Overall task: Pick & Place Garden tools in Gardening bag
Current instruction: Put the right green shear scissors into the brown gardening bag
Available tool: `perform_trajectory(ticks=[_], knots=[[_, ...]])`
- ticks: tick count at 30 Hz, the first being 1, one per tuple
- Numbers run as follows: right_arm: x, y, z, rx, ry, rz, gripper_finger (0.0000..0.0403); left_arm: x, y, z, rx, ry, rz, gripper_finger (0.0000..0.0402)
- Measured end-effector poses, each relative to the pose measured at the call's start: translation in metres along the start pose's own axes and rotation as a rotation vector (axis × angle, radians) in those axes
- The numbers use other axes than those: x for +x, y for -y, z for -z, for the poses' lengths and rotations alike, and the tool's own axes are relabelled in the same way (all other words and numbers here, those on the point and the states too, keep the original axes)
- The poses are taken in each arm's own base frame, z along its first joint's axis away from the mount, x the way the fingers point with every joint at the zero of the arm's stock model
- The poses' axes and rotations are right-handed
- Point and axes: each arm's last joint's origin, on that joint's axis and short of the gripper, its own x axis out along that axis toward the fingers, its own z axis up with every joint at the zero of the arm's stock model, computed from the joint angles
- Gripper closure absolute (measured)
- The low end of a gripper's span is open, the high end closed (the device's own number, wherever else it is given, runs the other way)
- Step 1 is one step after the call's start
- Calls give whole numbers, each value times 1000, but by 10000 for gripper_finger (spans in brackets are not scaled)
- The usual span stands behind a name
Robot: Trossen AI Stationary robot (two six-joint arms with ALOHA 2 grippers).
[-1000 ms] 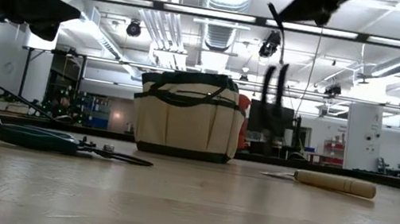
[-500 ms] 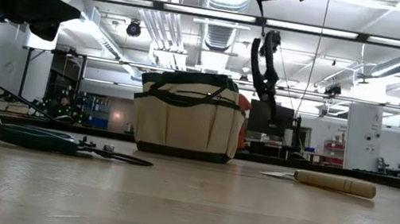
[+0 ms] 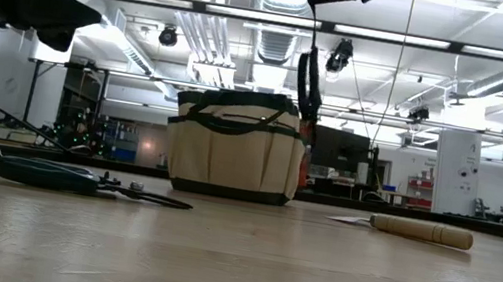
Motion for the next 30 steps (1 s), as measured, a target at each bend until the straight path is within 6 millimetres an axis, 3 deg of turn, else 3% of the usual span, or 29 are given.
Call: perform_trajectory(ticks=[11,30], knots=[[2,7,-13,28,55,-31,395,0,0,0,0,0,0,387],[12,6,2,53,21,-15,395,0,0,0,0,0,0,387]])
